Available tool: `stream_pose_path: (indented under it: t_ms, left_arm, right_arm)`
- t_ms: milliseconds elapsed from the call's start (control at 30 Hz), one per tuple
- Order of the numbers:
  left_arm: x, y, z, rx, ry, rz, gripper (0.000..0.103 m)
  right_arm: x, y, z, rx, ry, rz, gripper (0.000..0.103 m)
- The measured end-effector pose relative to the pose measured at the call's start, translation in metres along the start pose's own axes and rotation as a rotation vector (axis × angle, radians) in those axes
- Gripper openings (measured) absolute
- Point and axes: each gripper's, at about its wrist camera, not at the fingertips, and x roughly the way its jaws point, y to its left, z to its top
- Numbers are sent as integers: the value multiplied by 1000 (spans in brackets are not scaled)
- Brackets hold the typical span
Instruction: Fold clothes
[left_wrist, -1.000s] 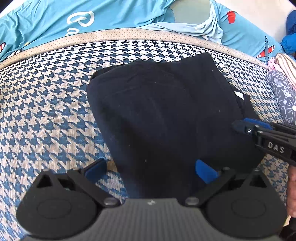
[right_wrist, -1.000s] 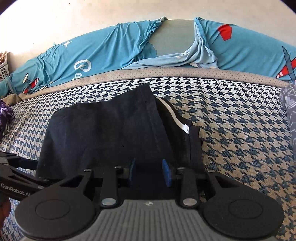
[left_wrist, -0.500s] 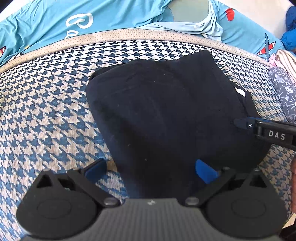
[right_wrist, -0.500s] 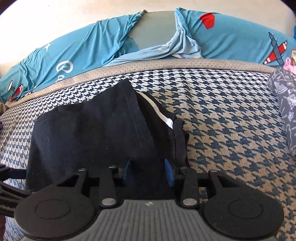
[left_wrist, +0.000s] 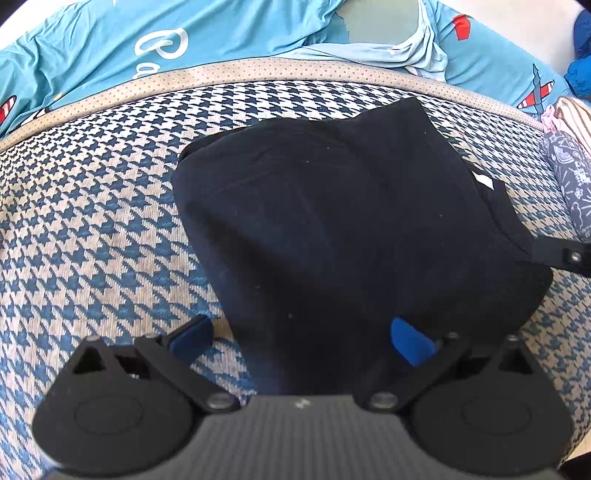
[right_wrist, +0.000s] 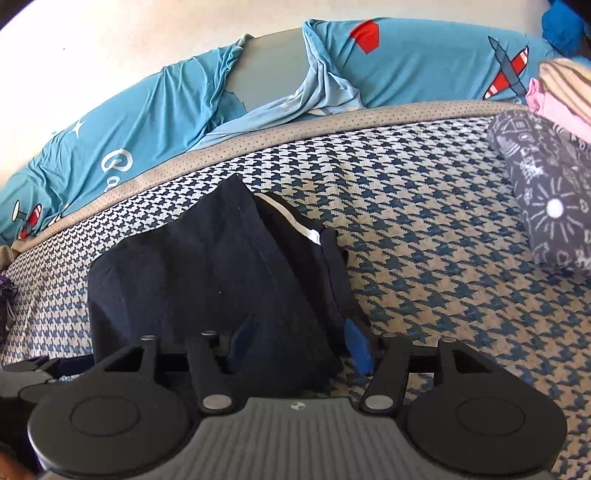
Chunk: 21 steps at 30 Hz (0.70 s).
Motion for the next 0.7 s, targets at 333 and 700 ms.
stream_pose_path:
  t_ms: [333, 700]
  left_arm:
    - [-2, 0, -2, 3, -9, 1, 103]
    - [-6, 33, 14, -106, 0, -87, 103]
  right_arm:
    - [-21, -36, 2, 43, 24, -15, 58]
    - [-9, -64, 3, 180, 49, 87, 61]
